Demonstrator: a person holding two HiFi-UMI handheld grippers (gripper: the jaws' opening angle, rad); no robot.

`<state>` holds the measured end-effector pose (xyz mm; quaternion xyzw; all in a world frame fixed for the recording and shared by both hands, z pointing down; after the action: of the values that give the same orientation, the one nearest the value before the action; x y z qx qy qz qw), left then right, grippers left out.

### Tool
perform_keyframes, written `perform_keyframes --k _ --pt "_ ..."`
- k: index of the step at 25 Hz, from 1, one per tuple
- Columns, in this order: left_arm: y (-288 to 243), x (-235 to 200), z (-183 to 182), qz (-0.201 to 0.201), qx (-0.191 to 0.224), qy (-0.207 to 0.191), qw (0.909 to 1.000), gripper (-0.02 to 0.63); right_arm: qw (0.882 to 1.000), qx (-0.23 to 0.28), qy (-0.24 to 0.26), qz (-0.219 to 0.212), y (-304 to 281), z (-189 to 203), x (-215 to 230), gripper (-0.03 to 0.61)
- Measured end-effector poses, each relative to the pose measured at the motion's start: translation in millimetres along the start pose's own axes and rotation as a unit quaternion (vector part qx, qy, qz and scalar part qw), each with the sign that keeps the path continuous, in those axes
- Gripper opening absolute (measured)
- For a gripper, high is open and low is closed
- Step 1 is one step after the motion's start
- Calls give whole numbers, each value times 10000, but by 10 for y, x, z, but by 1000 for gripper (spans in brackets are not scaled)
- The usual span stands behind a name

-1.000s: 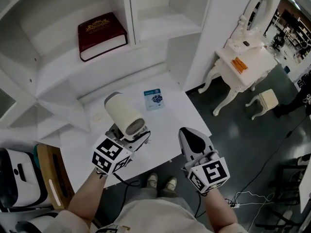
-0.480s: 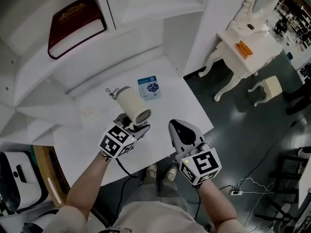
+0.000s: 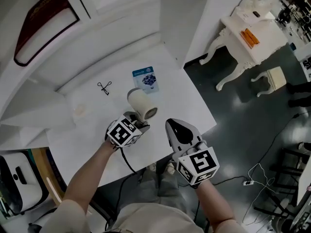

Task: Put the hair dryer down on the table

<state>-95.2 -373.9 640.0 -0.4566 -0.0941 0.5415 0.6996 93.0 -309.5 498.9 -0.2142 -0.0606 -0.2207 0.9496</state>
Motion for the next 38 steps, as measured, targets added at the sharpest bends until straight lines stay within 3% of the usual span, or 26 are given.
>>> perform_keyframes --k 8,11,24,30,34,38 --pt "-455 -193 118 524 -910 340 9939 216 9988 -247 -373 173 -116 244 185 21" --pt "-554 -193 124 529 -1405 175 9885 215 9981 -317 -482 216 -109 313 220 21" --pt "-831 -204 142 450 -2166 7 9752 212 9970 -311 -645 301 -23 410 216 21" --pt "-807 -204 145 357 -2223 109 9743 215 9966 -402 -646 329 51 450 170 21" --pt "-794 -196 158 140 -1969 3 9803 221 9960 -548 -602 374 106 491 174 21" --pt "-760 -130 191 -91 -1850 -93 9826 272 9957 -611 -586 373 185 511 158 21"
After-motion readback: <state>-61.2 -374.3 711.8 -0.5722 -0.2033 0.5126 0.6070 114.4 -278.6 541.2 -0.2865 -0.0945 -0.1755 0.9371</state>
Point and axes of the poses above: the fingertips, and each gripper's own axes: y backward along the fingers, x to its right, z out of its underside, the point moved 10 cm from there along y, backward along the fingers, and after that the axes turned 10 degrees about z, right-handed, at the moved point
